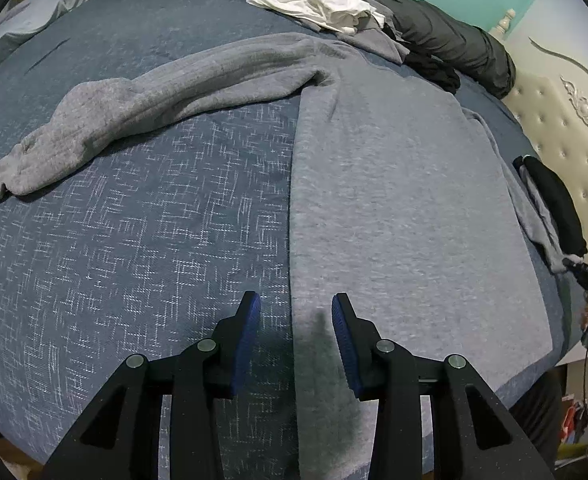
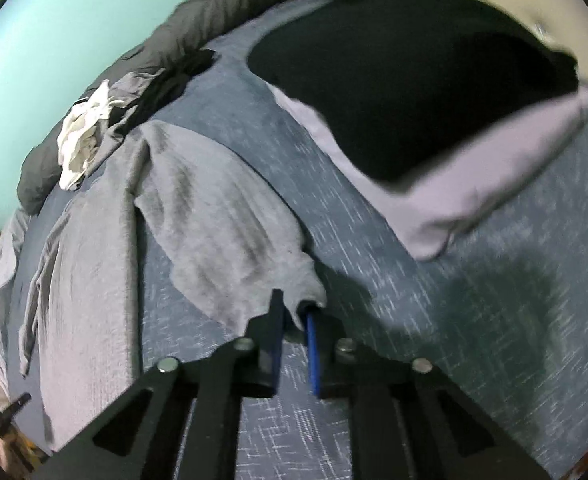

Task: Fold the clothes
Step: 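Grasp the sweatshirt sleeve cuff with the right gripper, then carry the held sleeve across the sweatshirt body with the right gripper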

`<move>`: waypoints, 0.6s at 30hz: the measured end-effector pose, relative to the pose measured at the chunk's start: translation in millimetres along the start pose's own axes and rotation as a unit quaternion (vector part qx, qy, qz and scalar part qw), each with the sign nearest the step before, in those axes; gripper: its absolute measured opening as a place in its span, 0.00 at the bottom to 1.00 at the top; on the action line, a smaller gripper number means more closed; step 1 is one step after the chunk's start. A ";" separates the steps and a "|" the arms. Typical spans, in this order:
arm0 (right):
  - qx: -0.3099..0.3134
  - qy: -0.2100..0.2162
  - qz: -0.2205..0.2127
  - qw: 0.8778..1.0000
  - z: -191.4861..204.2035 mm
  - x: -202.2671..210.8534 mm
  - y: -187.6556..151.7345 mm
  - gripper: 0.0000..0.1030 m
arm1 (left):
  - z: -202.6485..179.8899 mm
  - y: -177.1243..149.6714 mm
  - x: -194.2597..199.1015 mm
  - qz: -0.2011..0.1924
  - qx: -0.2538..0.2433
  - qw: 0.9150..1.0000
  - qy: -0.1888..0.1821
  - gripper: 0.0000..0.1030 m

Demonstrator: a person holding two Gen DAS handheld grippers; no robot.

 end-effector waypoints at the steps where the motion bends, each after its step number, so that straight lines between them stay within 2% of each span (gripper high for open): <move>1: 0.009 0.000 -0.005 1.000 3.5 5.6 5.4 0.06 | -0.1 0.5 0.3 -0.001 0.000 1.000 0.000 0.40; 10: 0.080 -0.013 -0.060 0.995 25.3 70.8 81.2 0.05 | -4.0 4.2 0.2 -0.001 0.001 1.000 0.001 0.40; 18: 0.078 -0.029 -0.098 0.992 18.8 110.2 146.5 0.05 | -11.7 3.9 -7.5 0.009 -0.003 1.000 0.000 0.40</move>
Point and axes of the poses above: each gripper's, at about its wrist camera, not at the fingertips, and x roughly against the way its jaws point, z to its left, y to its top, the point moved 8 cm from there along -x, roughly the way its jaws point, and after that the axes turned 6 degrees about y, right-handed, at the moved point
